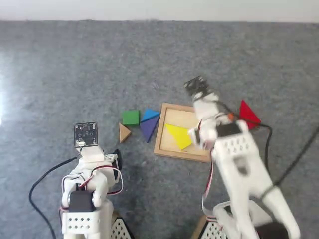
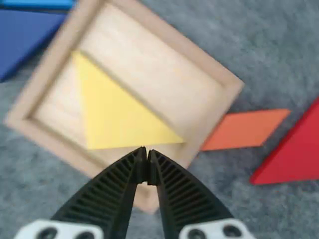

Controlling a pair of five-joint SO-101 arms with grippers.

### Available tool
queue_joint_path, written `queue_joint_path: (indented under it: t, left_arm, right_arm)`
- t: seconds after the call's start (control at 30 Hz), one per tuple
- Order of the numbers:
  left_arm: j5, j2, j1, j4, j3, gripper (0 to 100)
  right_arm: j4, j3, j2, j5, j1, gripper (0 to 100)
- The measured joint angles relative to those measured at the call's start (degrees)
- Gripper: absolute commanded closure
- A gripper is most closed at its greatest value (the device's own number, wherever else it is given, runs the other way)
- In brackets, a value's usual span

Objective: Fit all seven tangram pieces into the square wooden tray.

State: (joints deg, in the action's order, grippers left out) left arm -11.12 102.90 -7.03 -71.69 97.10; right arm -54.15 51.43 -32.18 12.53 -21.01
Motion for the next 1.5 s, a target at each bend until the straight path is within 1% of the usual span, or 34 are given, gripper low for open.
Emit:
queue_joint_path:
  t: [0.07, 0.2, 0.27, 0.43, 0.5, 0.67, 0.8, 1.03, 1.2, 1.3, 1.4, 1.5]
  left_arm:
    - [0.0, 0.0, 0.0, 0.0, 0.0, 86]
    - [0.0, 0.0, 0.0, 0.0, 0.0, 86]
    - [0.0, 0.0, -0.26, 0.0, 0.0, 86]
    - [0.0, 0.0, -0.18, 0.0, 0.0, 86]
    - [0.0, 0.0, -0.18, 0.0, 0.0, 86]
    - [0.0, 0.0, -0.18, 0.0, 0.0, 86]
    - [0.0, 0.0, -0.18, 0.0, 0.0, 86]
    - [0.0, 0.0, -0.18, 0.0, 0.0, 86]
    - [0.0, 0.0, -0.18, 0.0, 0.0, 86]
    - [0.0, 0.0, -0.18, 0.0, 0.0, 86]
    - [0.0, 0.0, -0.18, 0.0, 0.0, 86]
    - [0.0, 0.0, -0.18, 0.0, 0.0, 86]
  right_arm:
    - [0.0, 2.55, -2.2, -0.09, -2.2, 99.0]
    - [0.79, 3.25, -1.49, -0.35, -3.69, 99.0]
    - [2.11, 3.25, 0.79, -0.35, -4.22, 99.0]
    - [6.86, 3.25, 9.76, -0.35, -8.53, 98.8]
    - [8.97, 3.25, 12.92, -0.35, -9.14, 97.4]
    - [11.52, 1.49, 18.2, -0.35, -9.14, 90.8]
    - [12.22, -2.73, 22.51, -0.35, -9.05, 90.8]
    - [12.13, -13.19, 32.09, -0.26, -3.78, 90.8]
    - [11.96, -19.43, 37.71, 0.44, -1.67, 90.5]
    - [12.04, -22.59, 39.65, 0.7, -1.58, 90.4]
    - [12.13, -22.77, 39.82, 0.7, -1.76, 90.4]
    - [9.67, -22.15, 36.84, 0.7, -2.02, 90.4]
